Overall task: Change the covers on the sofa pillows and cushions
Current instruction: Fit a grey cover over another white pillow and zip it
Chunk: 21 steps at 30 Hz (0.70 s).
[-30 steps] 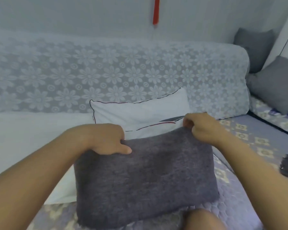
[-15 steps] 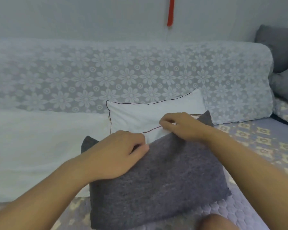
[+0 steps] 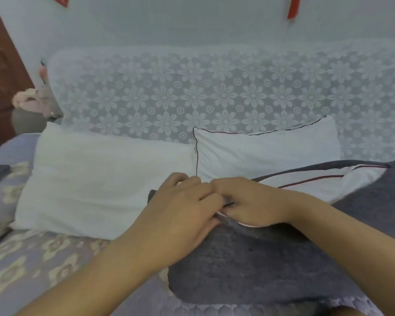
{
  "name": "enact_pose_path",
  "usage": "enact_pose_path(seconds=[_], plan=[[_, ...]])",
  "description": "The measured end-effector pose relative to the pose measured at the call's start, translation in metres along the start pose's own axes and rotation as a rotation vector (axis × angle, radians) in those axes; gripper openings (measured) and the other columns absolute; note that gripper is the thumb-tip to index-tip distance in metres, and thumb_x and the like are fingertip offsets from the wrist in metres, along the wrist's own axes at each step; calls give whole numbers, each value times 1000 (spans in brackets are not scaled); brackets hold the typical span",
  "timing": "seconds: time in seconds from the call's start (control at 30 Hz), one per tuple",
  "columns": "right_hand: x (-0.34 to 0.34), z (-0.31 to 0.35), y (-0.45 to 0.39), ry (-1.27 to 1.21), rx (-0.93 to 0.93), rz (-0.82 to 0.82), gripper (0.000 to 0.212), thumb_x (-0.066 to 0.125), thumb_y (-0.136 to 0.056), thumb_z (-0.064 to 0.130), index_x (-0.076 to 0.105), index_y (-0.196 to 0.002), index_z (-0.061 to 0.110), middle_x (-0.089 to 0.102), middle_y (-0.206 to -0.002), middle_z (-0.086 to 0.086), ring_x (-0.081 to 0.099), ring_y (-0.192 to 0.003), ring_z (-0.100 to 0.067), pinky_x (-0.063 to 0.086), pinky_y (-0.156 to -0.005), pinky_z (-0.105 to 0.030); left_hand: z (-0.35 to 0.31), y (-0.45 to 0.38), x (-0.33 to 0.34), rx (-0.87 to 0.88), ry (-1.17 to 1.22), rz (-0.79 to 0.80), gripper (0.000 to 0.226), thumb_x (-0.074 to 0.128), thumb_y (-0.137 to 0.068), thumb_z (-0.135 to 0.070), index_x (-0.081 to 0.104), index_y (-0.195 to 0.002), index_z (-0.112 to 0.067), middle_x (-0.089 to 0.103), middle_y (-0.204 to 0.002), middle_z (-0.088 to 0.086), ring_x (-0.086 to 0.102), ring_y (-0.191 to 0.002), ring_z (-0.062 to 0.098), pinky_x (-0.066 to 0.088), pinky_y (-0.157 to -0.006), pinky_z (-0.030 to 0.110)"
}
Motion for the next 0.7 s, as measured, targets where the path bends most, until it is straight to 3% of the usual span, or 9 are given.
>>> enact_pose_path(seconds=[0.07,0.13,0.23,0.3,0.4,0.5,0.63,0.7], plan=[[8,4,-8,43,-32,35,33,43,-93,33,64,-114,19,63,-114,5,60,-106,-10,47,-91,-36,-11,14,7,-103,11,-188,13,69,-88,-16,67,-101,-20,60,-92,3,50,-88,26,44,-89,42],[16,3,-16,131,-64,80,32,42,-101,40,61,-126,31,58,-122,9,55,-112,-6,45,-96,-31,-9,42,11,-288,56,-319,25,66,-91,-17,67,-116,-17,59,-110,8,53,-102,29,42,-97,43],[19,-2,-17,266,-61,102,33,42,-106,40,50,-137,42,42,-139,17,44,-122,-4,36,-101,-23,32,77,16,-858,390,-454,27,52,-102,-29,55,-128,-32,44,-128,-8,48,-123,10,42,-105,32],[22,0,-20,319,-77,115,34,41,-106,37,44,-140,45,31,-147,20,43,-125,-6,37,-103,-29,55,86,24,-1088,620,-431,20,54,-103,-30,61,-120,-35,52,-122,-15,54,-113,-3,50,-95,26],[29,9,-20,396,-98,108,32,39,-106,37,38,-136,47,30,-140,15,46,-114,-13,43,-97,-36,66,78,21,-907,440,-292,14,64,-98,-21,76,-94,-27,65,-95,-16,62,-93,1,49,-77,20],[33,14,-14,395,-103,104,29,33,-105,41,35,-133,48,33,-126,9,44,-102,-14,45,-85,-37,80,76,15,-900,407,-268,15,71,-94,-16,79,-83,-22,66,-78,-12,62,-82,5,44,-73,20],[41,12,-21,442,-149,40,21,45,-101,38,43,-121,37,39,-119,7,43,-99,-14,45,-73,-35,69,64,8,-845,602,-252,19,71,-91,-9,79,-83,-24,70,-82,-16,65,-86,3,43,-73,11],[55,2,-37,545,-99,-16,20,53,-99,32,46,-118,33,46,-101,6,54,-100,-20,49,-73,-40,54,61,5,-825,688,-299,23,71,-90,-4,79,-83,-25,70,-82,-17,66,-86,5,43,-72,9]])
Point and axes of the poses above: each hand's wrist, its own y-axis away from the middle knuckle, its own x-axis out of the palm, z = x × y, the point moved 4 cm from there along -y, towards the middle knuckle
